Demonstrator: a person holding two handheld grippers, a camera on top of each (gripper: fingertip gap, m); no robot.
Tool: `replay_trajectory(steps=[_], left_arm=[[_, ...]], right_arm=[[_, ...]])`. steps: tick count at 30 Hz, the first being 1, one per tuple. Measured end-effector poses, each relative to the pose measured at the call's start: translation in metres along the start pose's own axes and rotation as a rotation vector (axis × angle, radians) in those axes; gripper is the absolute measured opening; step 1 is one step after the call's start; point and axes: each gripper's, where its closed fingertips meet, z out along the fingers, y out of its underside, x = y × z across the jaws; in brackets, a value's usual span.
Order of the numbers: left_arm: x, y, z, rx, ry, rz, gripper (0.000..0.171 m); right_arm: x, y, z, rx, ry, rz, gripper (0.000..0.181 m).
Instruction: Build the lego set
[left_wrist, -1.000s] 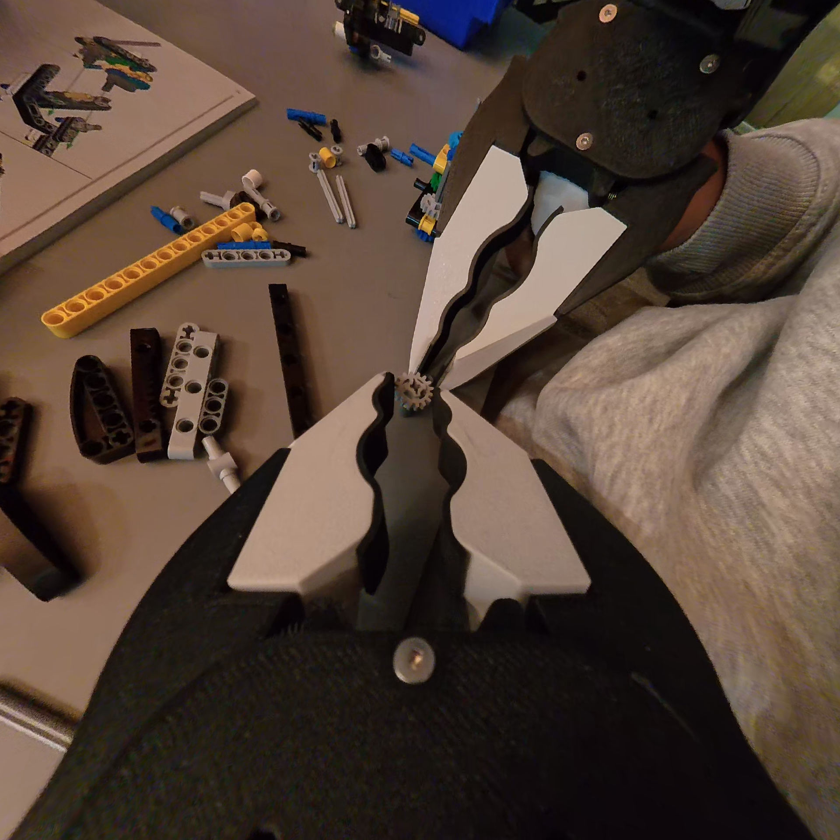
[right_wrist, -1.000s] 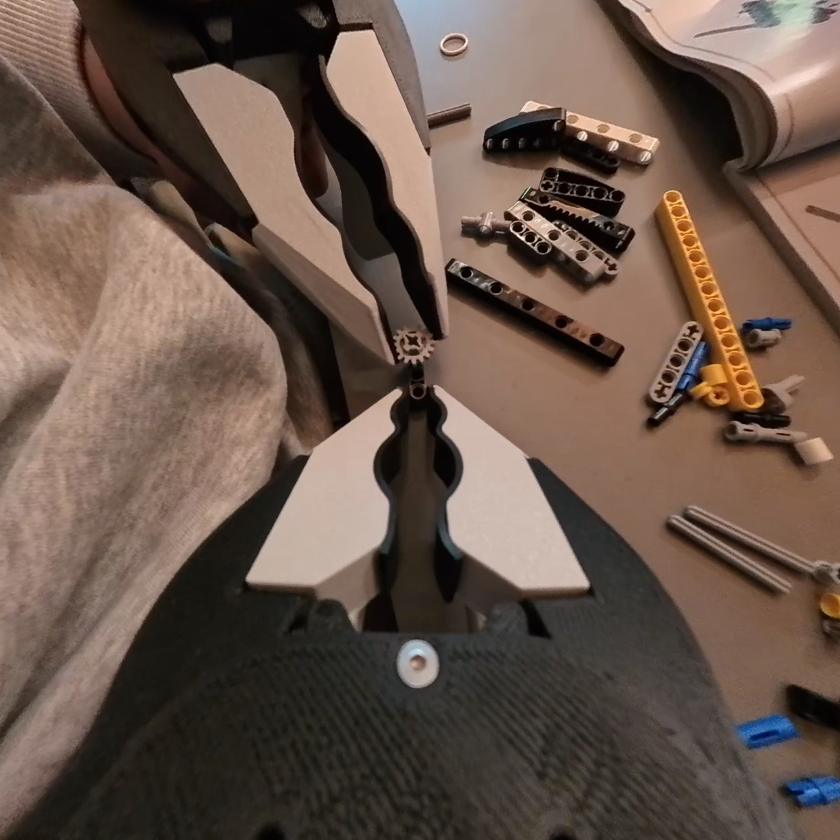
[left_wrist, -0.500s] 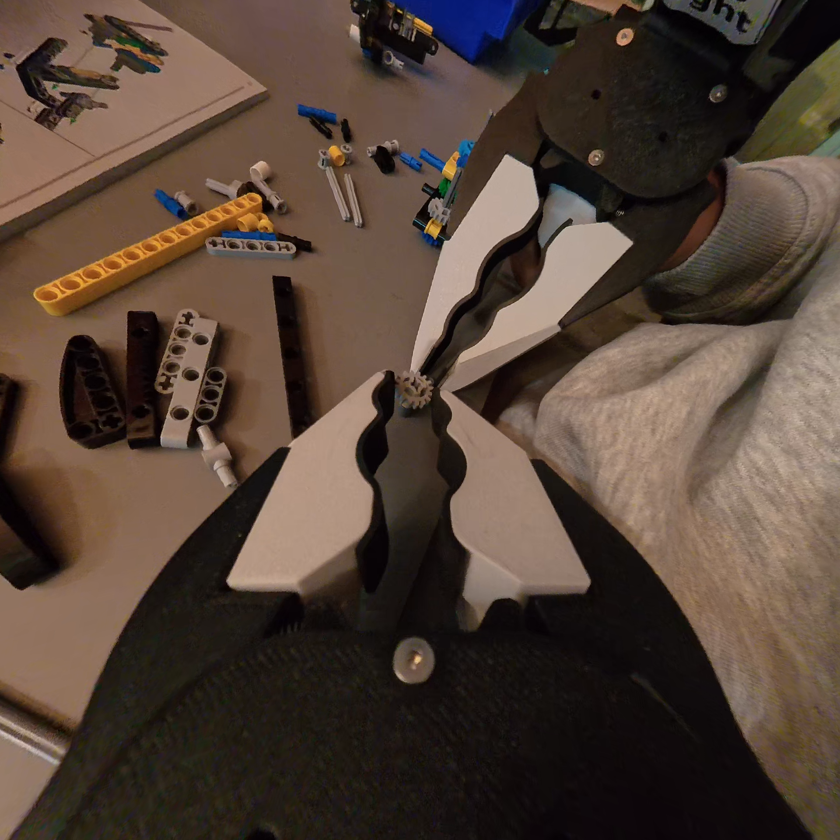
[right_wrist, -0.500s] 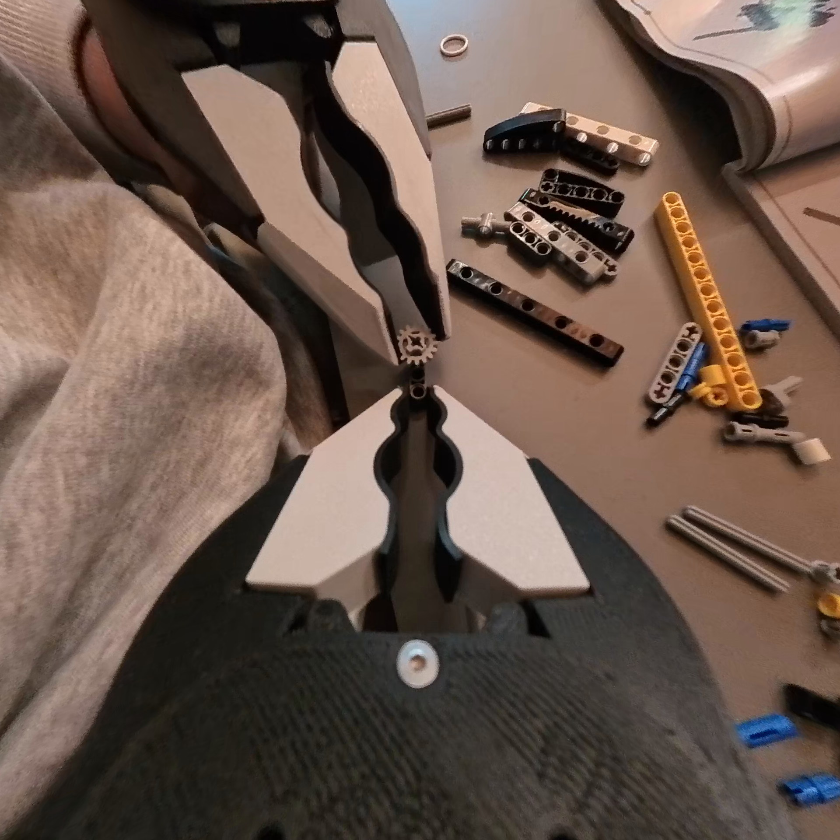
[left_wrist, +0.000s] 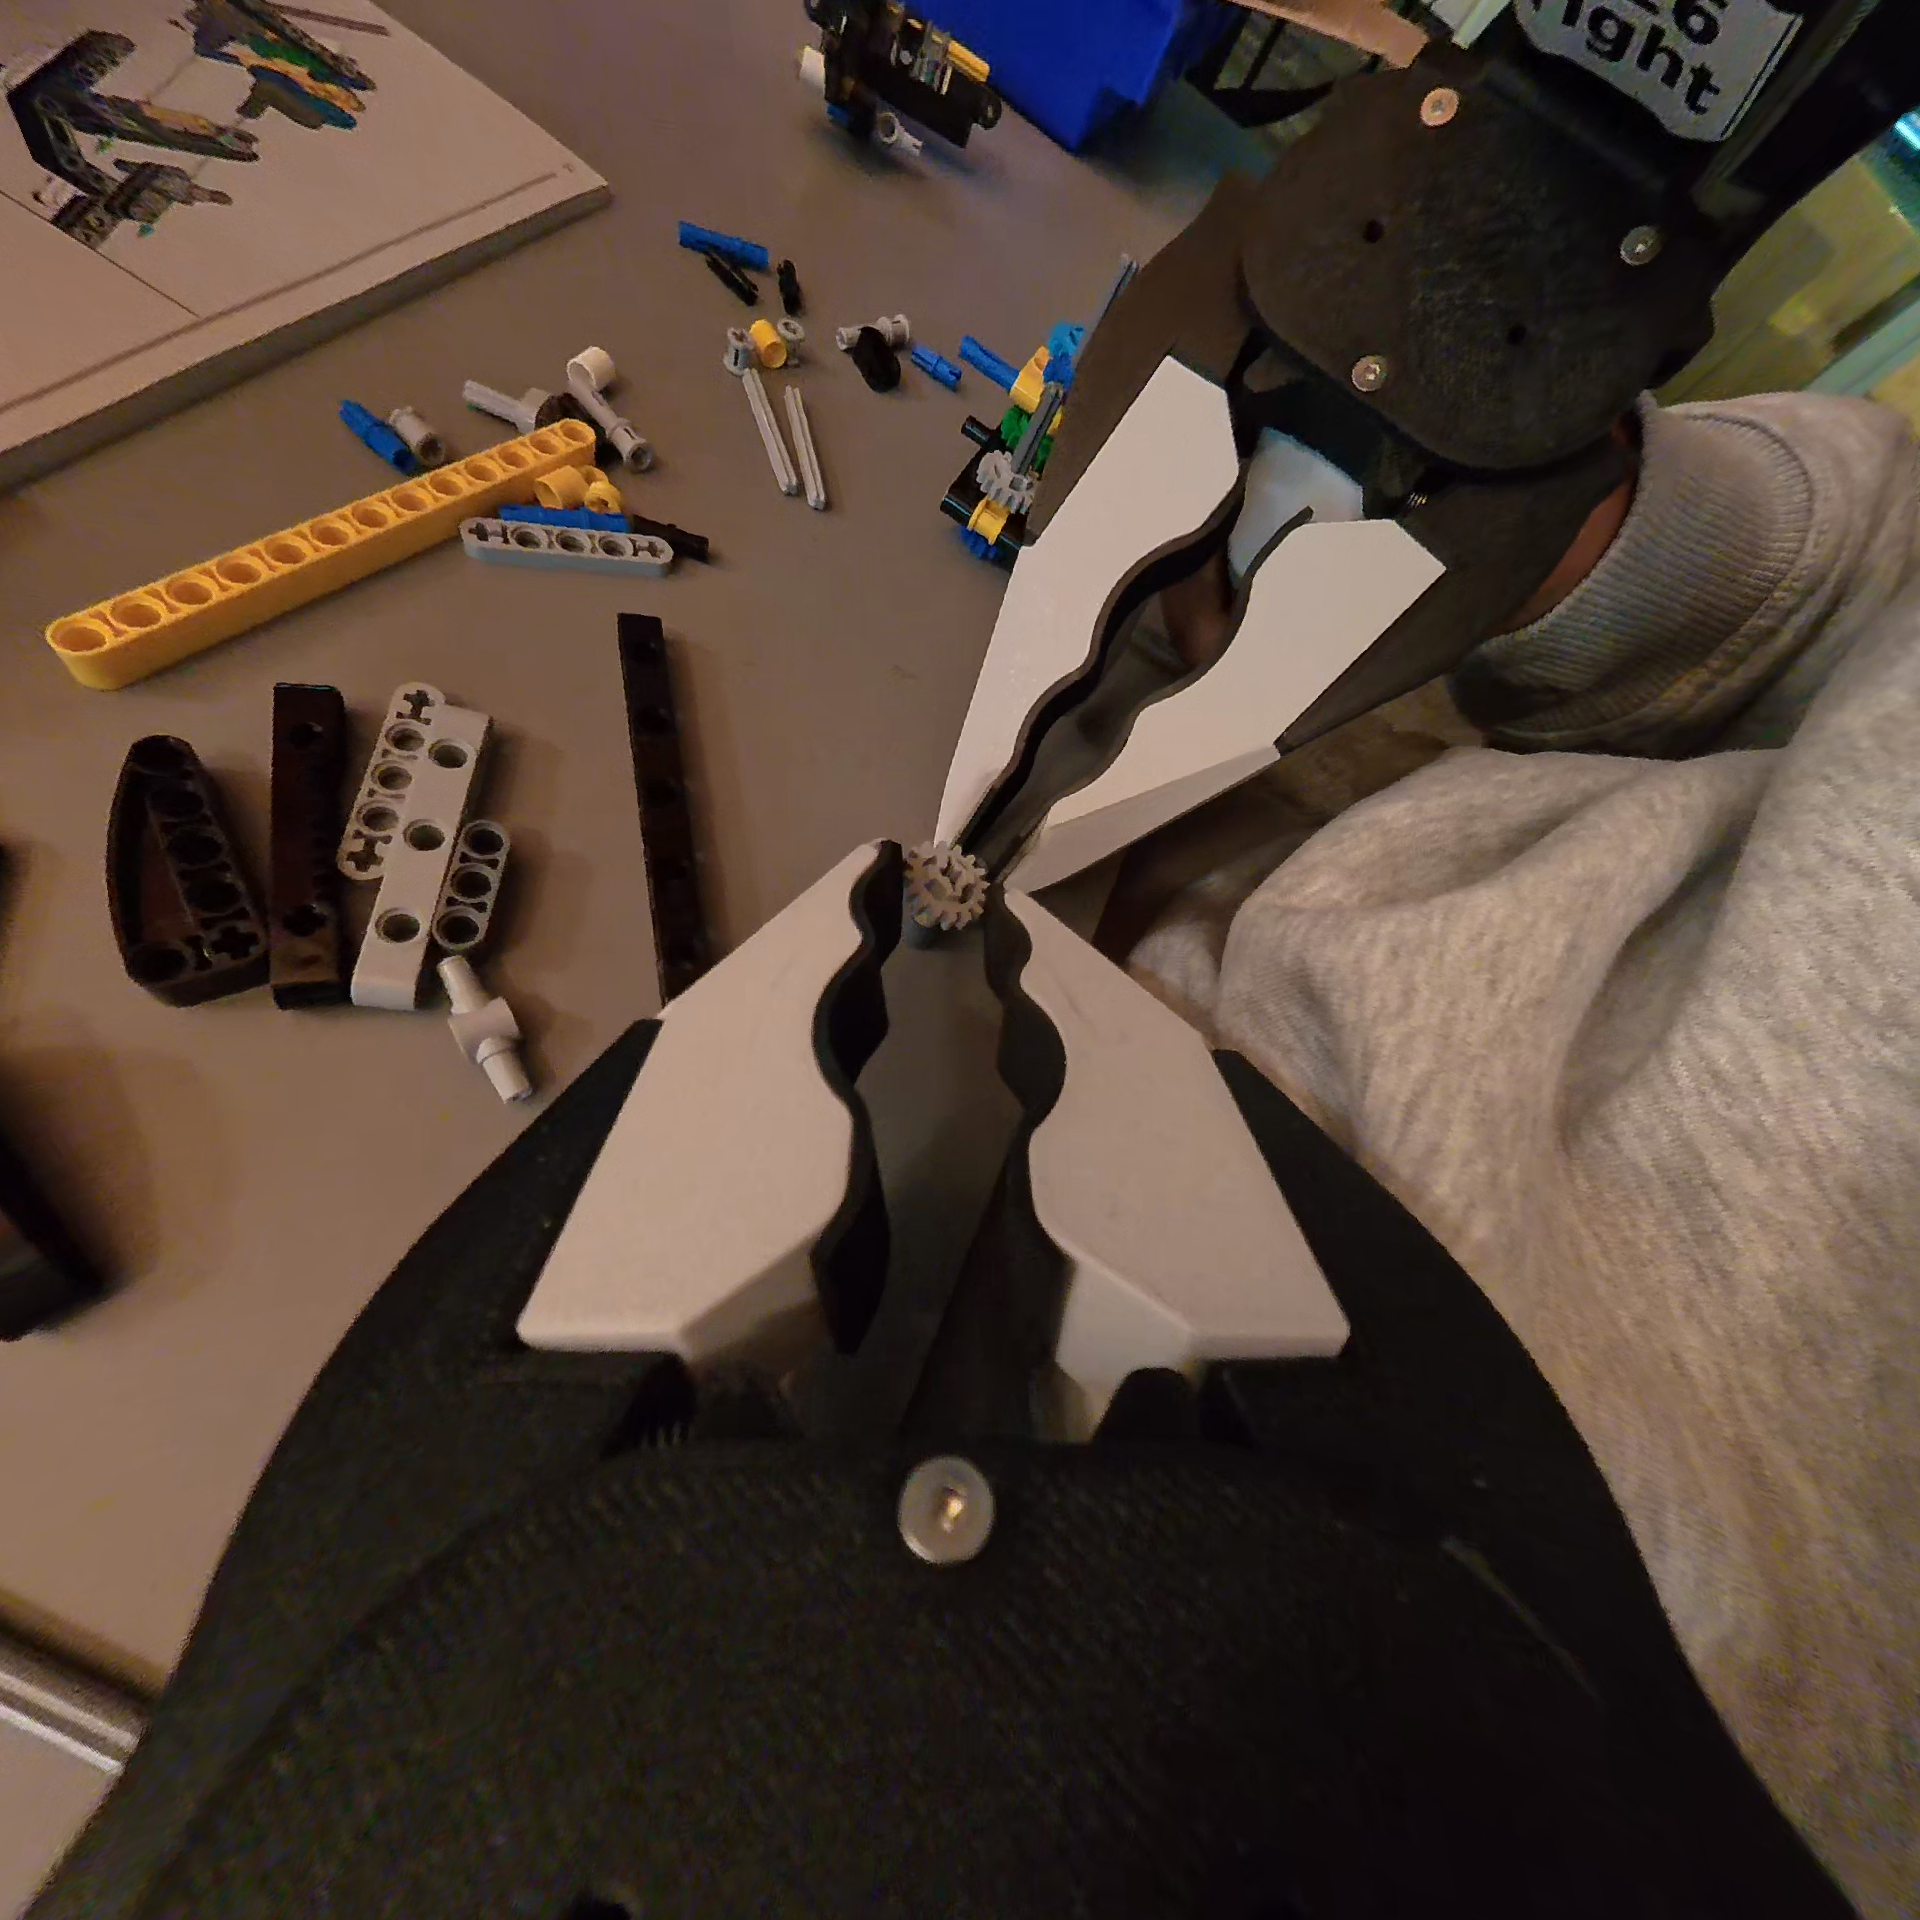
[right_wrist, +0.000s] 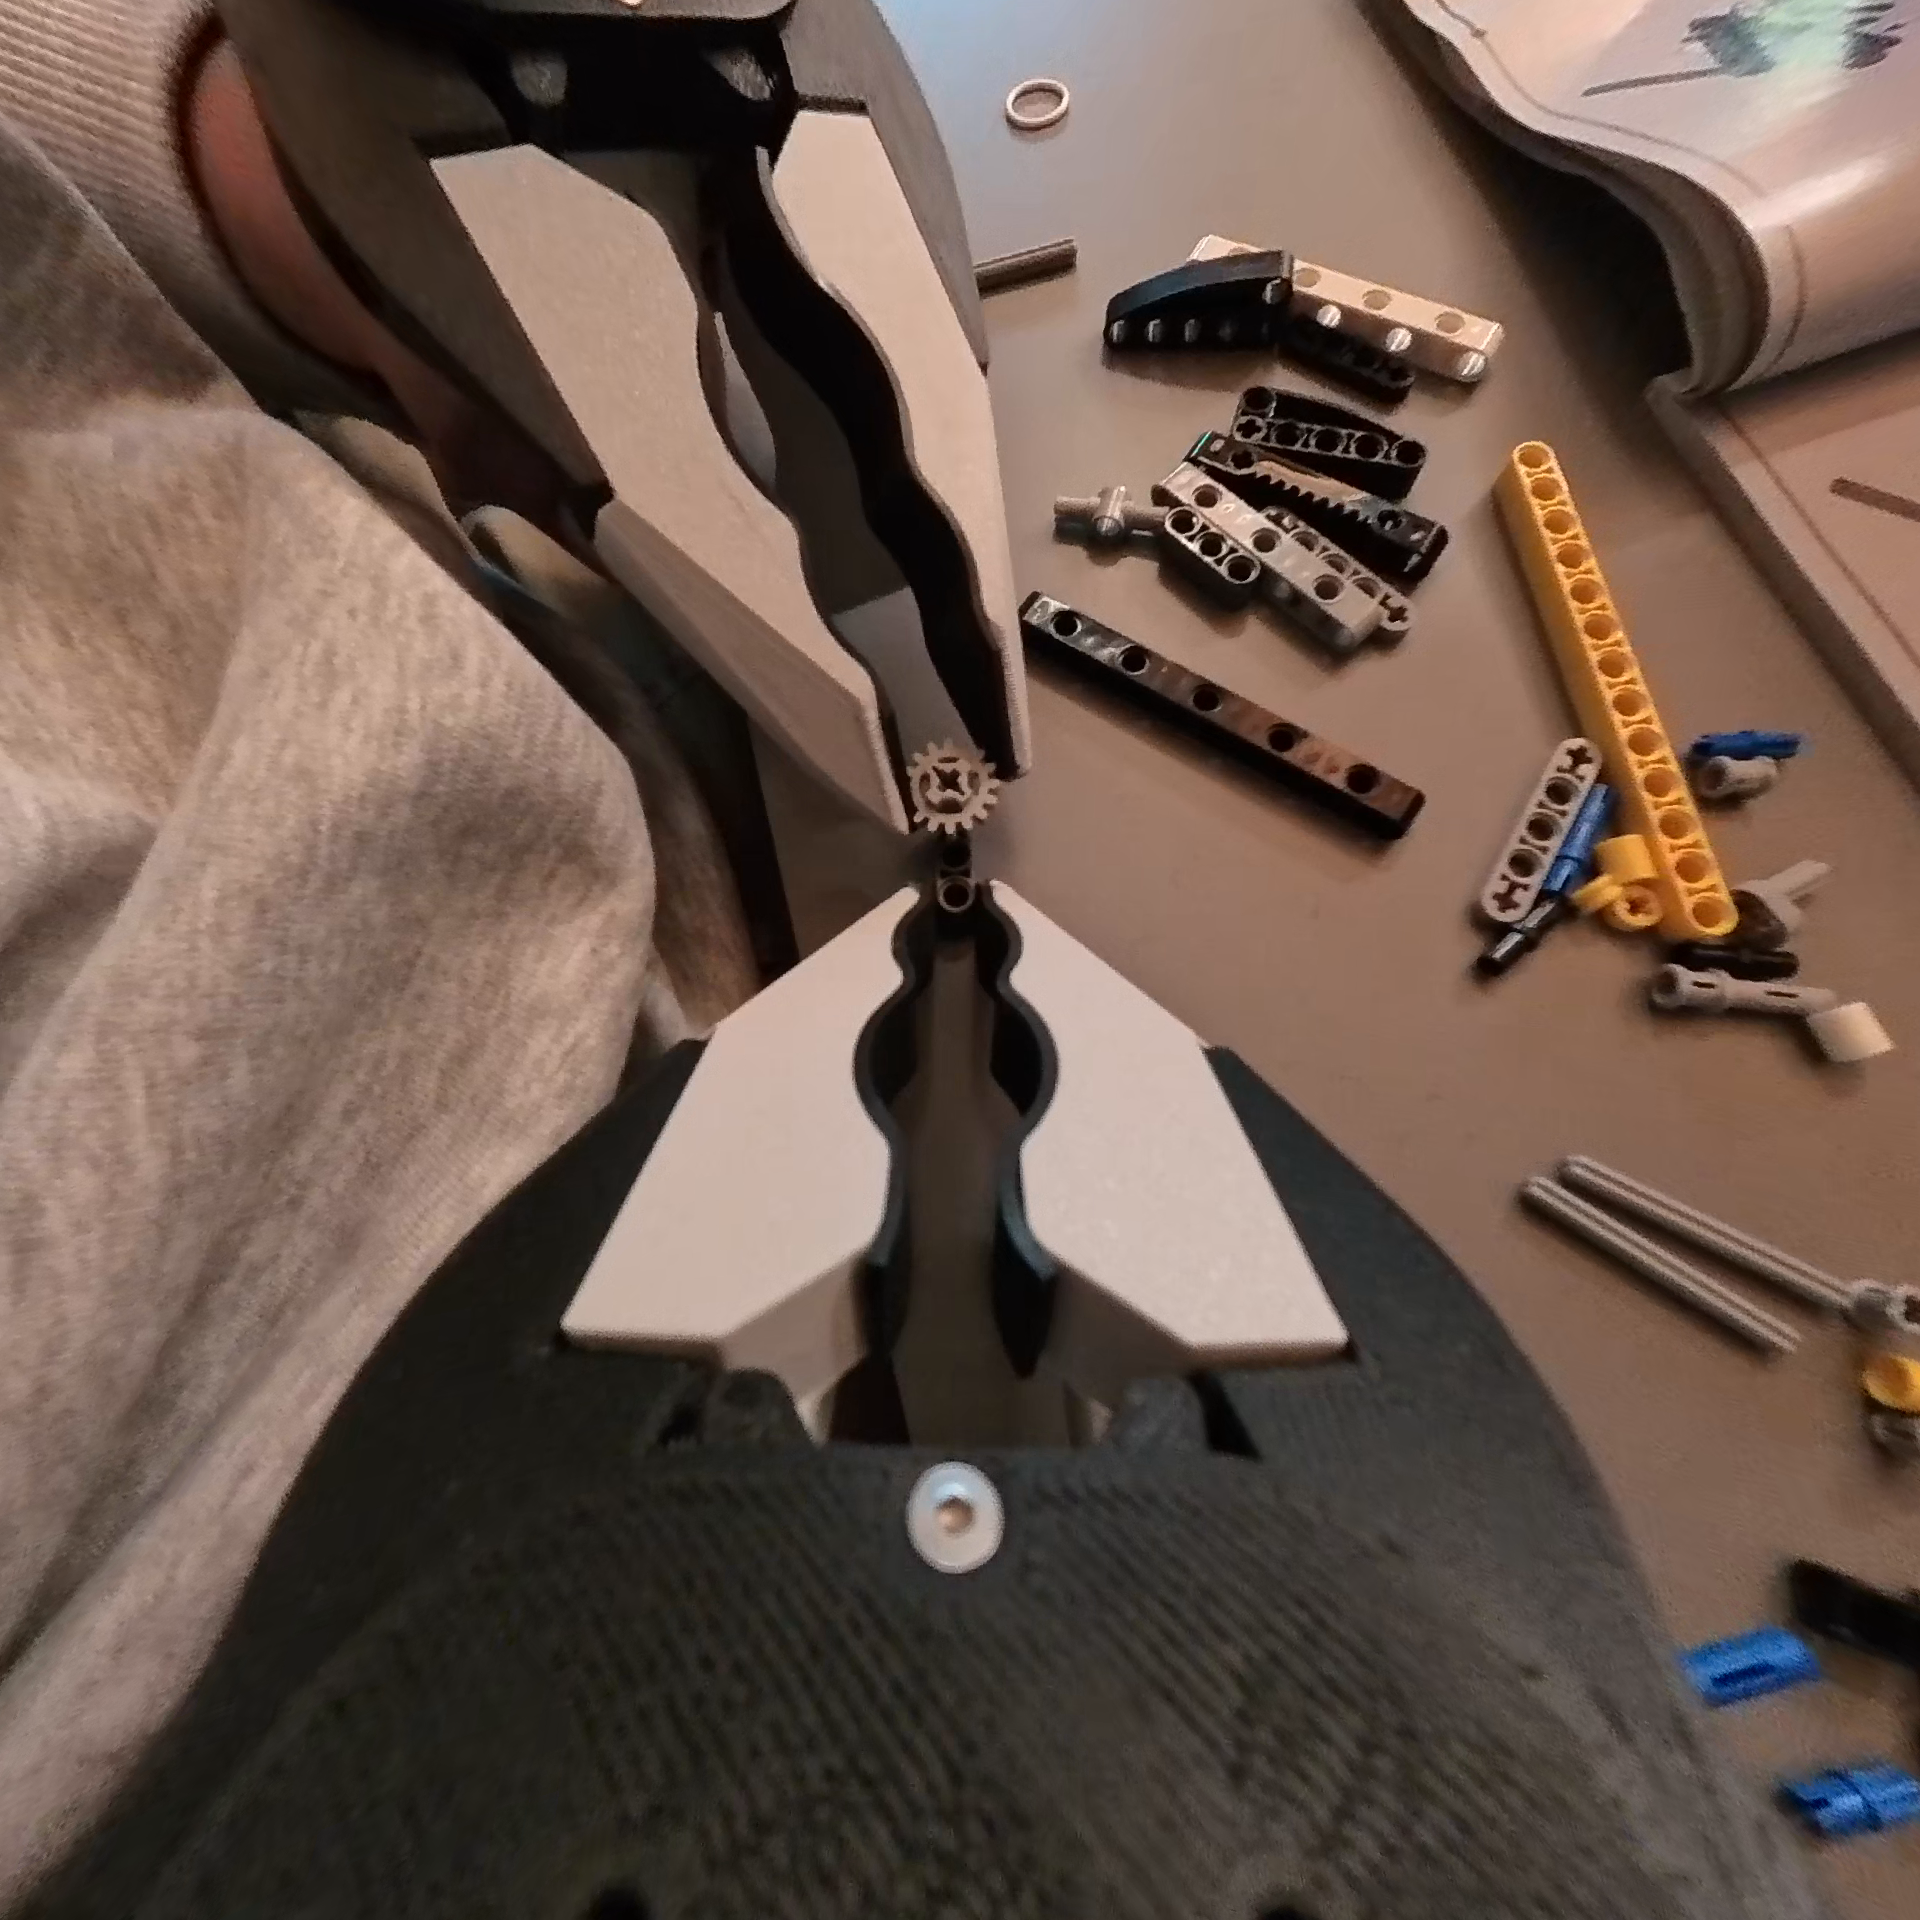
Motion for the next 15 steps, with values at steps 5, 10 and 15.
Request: replay_trajectory(steps=[5, 10, 15], left_arm=[[0.000, 0.000, 0.000, 0.003, -0.002, -0.005, 0.014], [-0.001, -0.001, -0.001, 0.007, -0.003, -0.020, 0.014], [0.000, -0.001, 0.000, 0.007, 0.001, -0.013, 0.014]], right_arm=[[0.000, 0.000, 0.000, 0.003, 0.001, 0.023, 0.006], [0.009, -0.002, -0.006, 0.012, 0.088, 0.030, 0.019], [0.009, -0.025, -0.019, 0.152, 0.098, 0.058, 0.000]])
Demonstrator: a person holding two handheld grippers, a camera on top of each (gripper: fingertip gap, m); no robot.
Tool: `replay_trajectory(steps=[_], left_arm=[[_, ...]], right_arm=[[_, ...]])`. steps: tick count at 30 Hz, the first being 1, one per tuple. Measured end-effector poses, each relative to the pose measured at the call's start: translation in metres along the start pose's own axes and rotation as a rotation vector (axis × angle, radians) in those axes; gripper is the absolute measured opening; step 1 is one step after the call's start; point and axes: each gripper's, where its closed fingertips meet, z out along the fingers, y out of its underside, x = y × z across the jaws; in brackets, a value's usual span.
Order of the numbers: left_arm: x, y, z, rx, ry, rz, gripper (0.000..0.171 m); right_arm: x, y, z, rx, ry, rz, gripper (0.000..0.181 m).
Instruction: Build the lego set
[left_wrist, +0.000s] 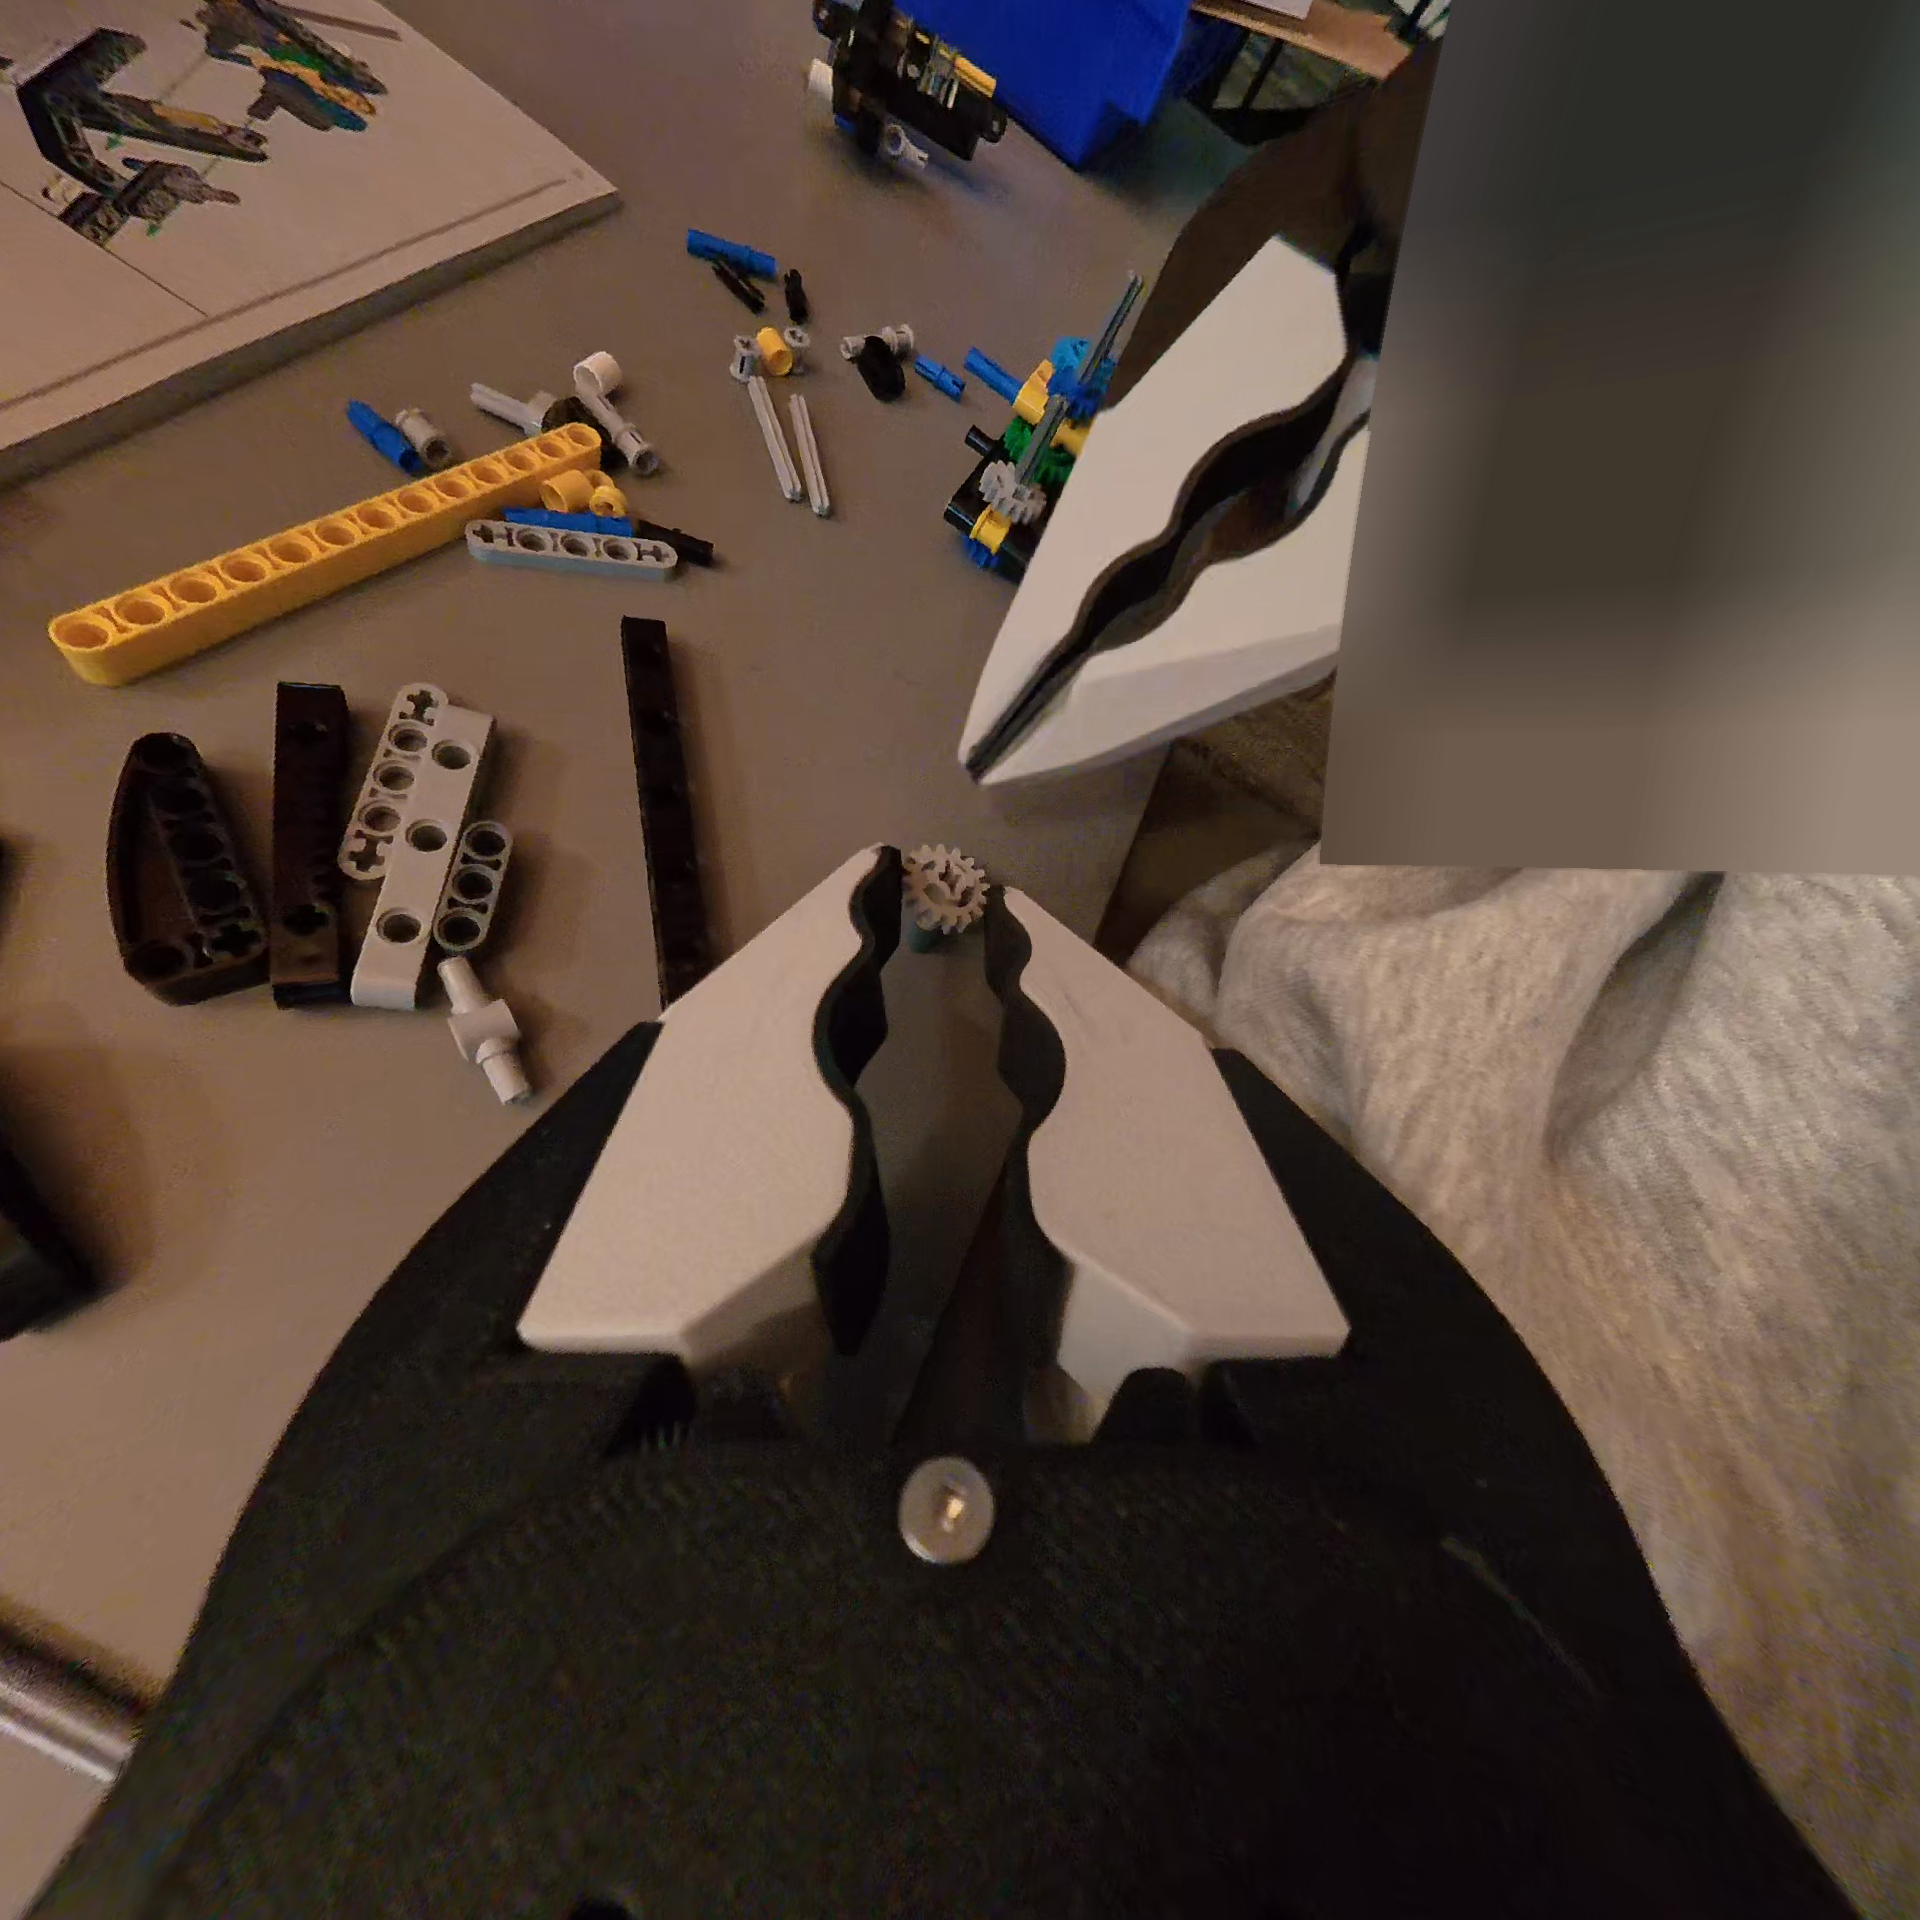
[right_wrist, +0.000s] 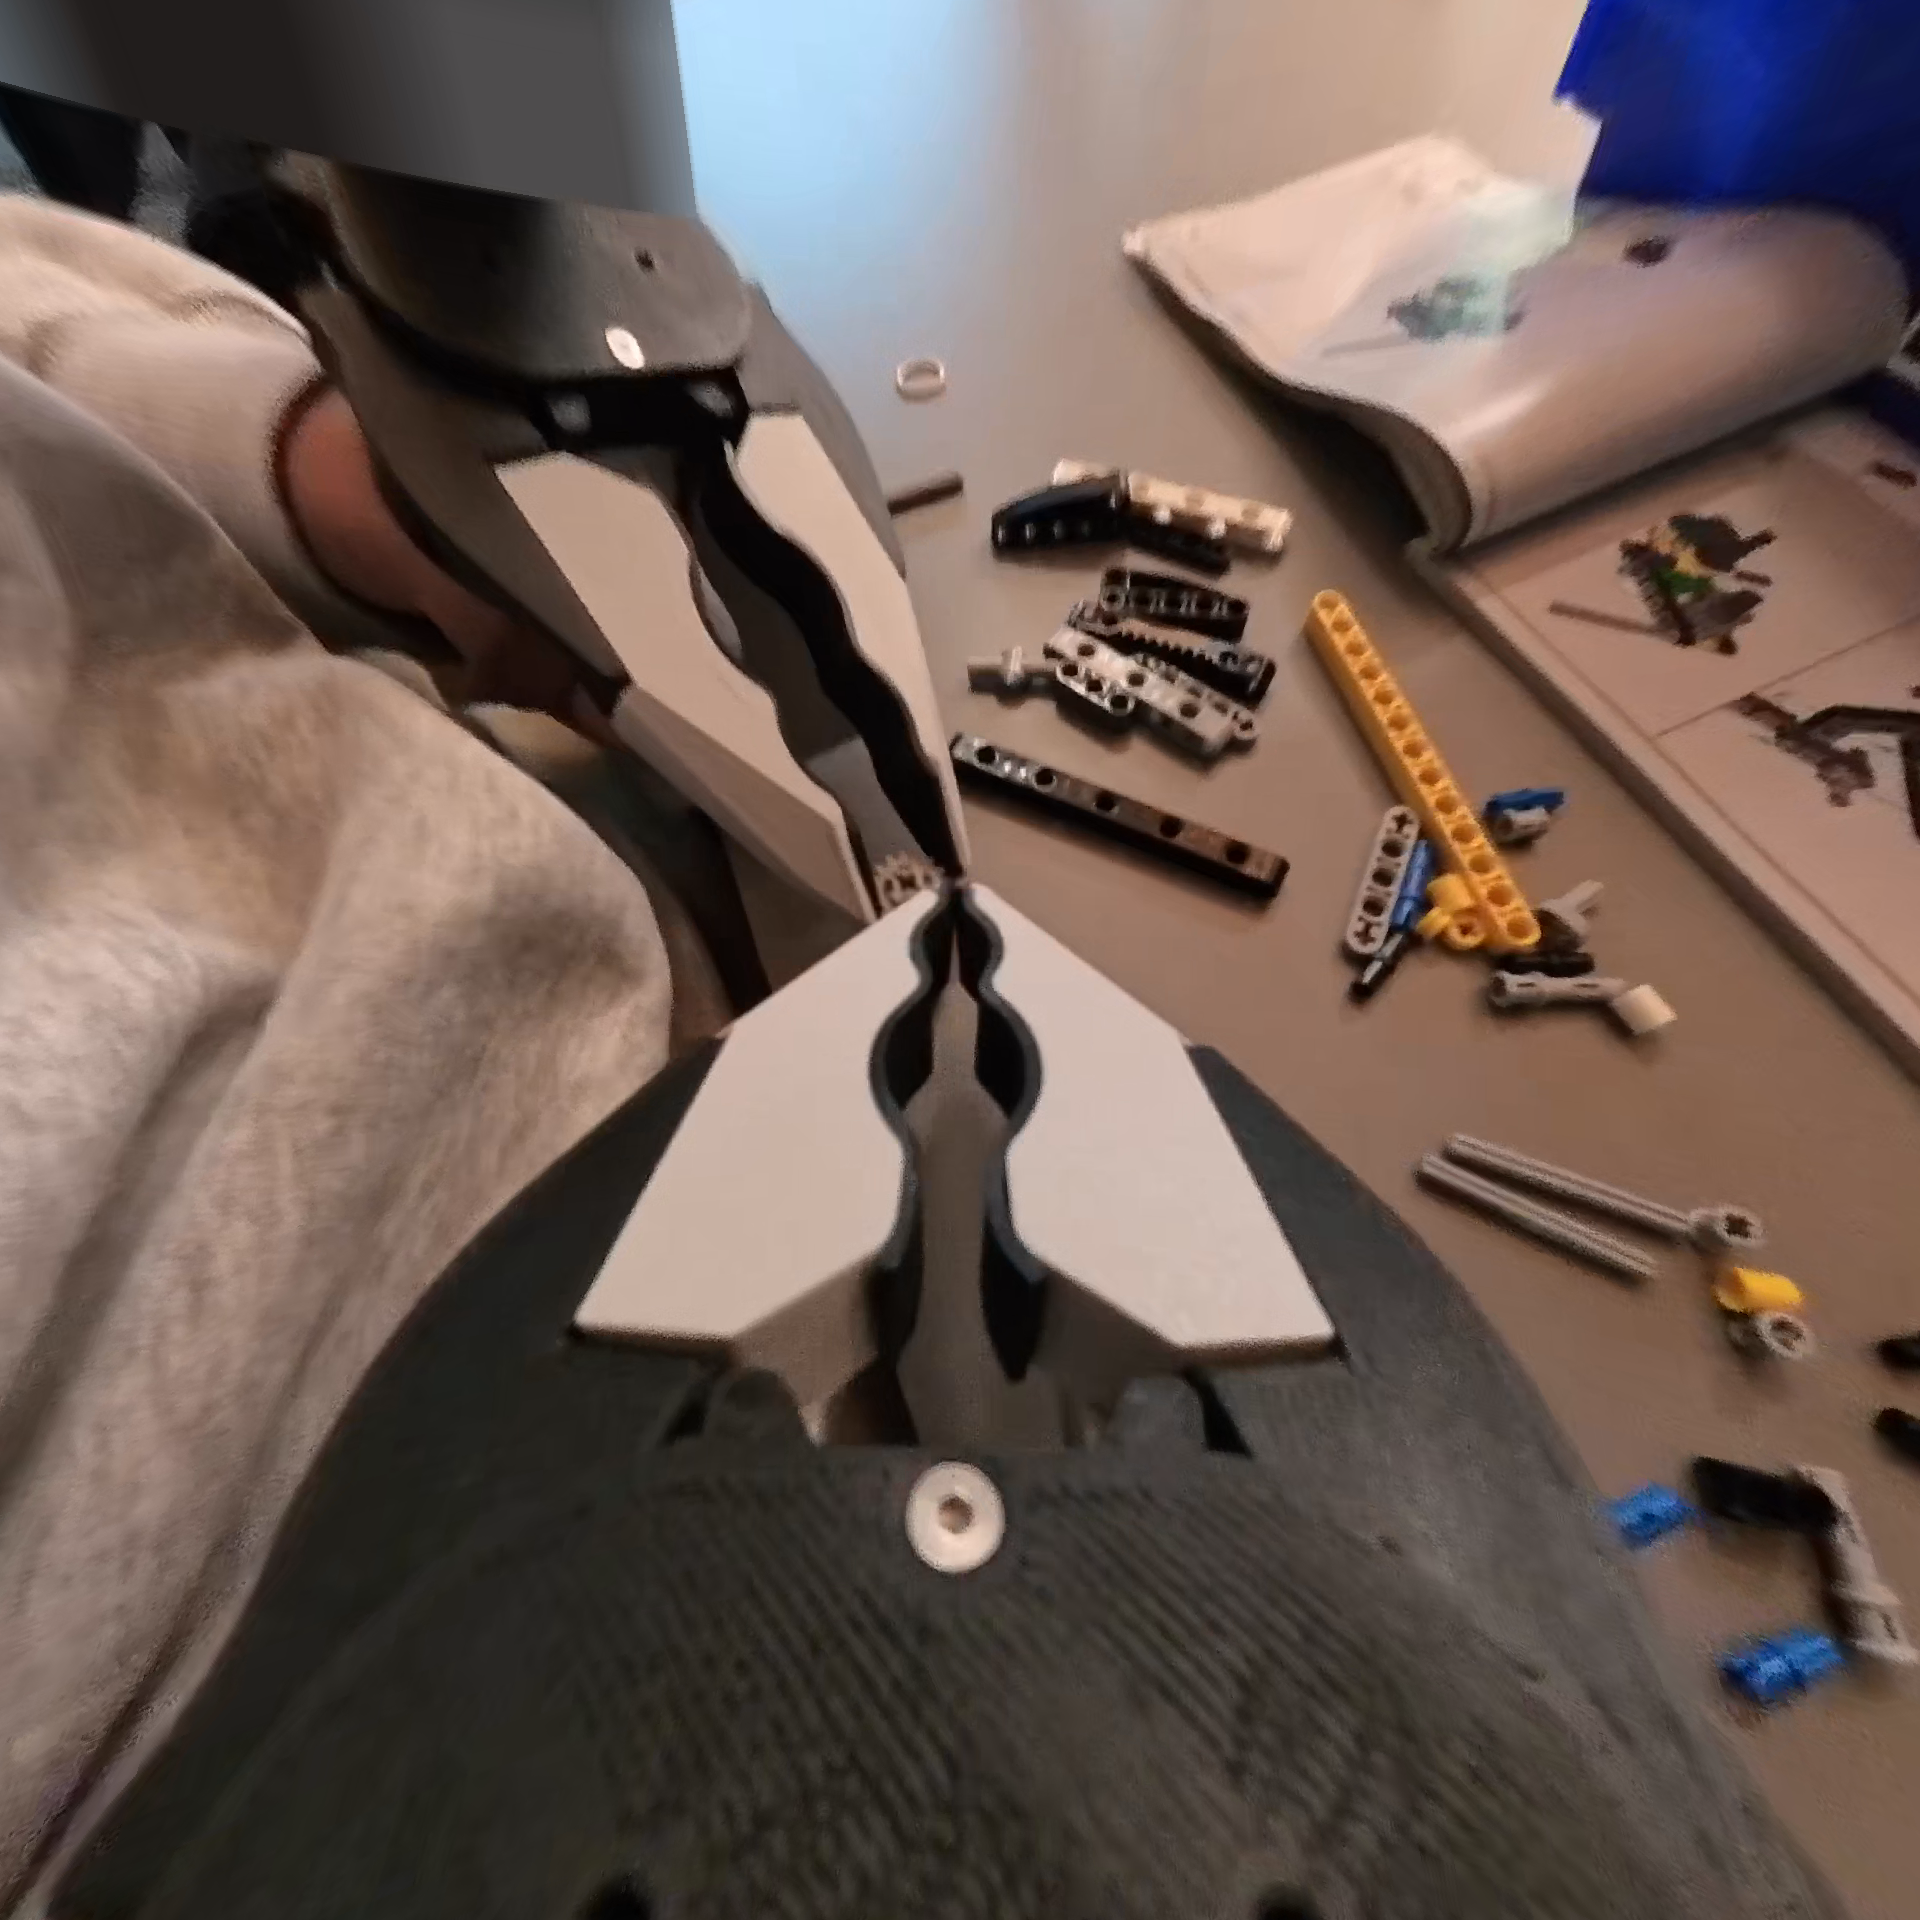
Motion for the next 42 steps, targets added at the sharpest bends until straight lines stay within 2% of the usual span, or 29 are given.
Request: replay_trajectory(steps=[3, 6, 19, 26, 31, 35, 42], left_arm=[[0.000, 0.000, 0.001, 0.001, -0.005, 0.011, 0.014], [0.000, -0.001, 0.001, 0.004, -0.010, 0.012, 0.014], [0.001, 0.001, 0.001, 0.012, -0.012, 0.008, 0.014], [-0.001, 0.002, 0.003, 0.008, -0.028, 0.012, 0.014], [-0.001, 0.002, 0.003, 0.007, -0.033, 0.016, 0.014], [-0.001, 0.002, 0.003, 0.008, -0.038, 0.013, 0.014], [-0.002, 0.001, 0.003, 0.006, -0.038, 0.000, 0.014]], right_arm=[[-0.006, -0.008, 0.002, 0.050, -0.058, 0.040, 0.000], [-0.011, 0.000, 0.010, 0.025, -0.092, 0.057, 0.000], [-0.013, 0.005, 0.013, -0.107, -0.061, 0.013, 0.000], [-0.013, 0.006, 0.014, -0.127, -0.056, 0.016, 0.000], [-0.012, 0.006, 0.013, -0.104, -0.043, 0.013, 0.000], [-0.001, 0.005, 0.002, -0.056, 0.022, 0.032, 0.000], [-0.006, 0.004, 0.006, -0.044, 0.007, 0.044, 0.000]])
